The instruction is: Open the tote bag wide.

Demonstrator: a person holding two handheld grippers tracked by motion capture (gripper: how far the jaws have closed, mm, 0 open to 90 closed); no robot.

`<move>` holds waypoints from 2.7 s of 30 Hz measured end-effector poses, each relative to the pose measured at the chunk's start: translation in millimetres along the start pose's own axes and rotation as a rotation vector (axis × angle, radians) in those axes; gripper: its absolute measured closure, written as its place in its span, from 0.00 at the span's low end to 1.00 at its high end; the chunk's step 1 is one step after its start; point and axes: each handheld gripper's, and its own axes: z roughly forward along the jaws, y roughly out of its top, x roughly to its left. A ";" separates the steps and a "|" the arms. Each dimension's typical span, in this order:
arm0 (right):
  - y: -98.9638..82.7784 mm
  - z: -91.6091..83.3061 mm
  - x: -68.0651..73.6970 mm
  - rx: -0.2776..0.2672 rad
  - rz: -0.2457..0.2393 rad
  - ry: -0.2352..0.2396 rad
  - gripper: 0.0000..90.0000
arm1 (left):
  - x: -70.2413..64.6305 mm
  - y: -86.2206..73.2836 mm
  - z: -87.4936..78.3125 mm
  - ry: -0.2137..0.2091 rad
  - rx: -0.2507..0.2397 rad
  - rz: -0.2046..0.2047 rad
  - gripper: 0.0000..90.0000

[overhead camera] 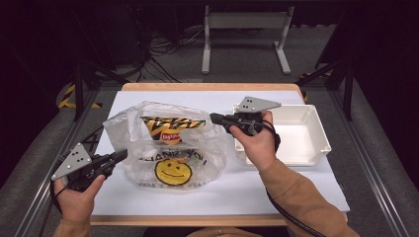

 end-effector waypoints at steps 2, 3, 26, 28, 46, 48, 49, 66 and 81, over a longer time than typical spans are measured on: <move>1.6 -1.1 0.5 -0.009 -0.013 -0.010 1.00 | 1.5 -0.1 -0.4 0.007 -0.001 -0.005 0.97; 2.6 -2.0 0.2 -0.012 -0.015 -0.016 1.00 | 2.2 -0.1 -0.3 0.010 -0.003 -0.007 0.97; -24.9 24.8 -23.1 0.059 0.038 -0.066 1.00 | 15.6 -10.8 18.1 0.022 0.041 -0.050 0.97; -28.8 27.6 -23.0 0.073 0.038 -0.065 1.00 | 16.3 -11.8 18.0 0.024 0.048 -0.052 0.97; -65.7 53.7 -15.1 0.258 0.033 -0.026 1.00 | 22.0 -25.7 20.7 0.028 0.081 -0.088 0.96; -68.1 56.1 -14.4 0.279 0.041 -0.020 1.00 | 21.6 -26.6 21.1 0.026 0.080 -0.094 0.96; -69.6 57.0 -14.4 0.288 0.047 -0.017 1.00 | 21.4 -26.8 21.2 0.025 0.081 -0.094 0.95; -70.6 53.0 -13.7 0.256 0.063 -0.011 0.98 | 13.3 -9.1 5.9 0.050 -0.019 -0.102 0.16; -63.8 49.8 -12.3 0.236 0.050 -0.012 0.97 | 0.6 31.3 5.9 0.017 -0.086 -0.036 0.29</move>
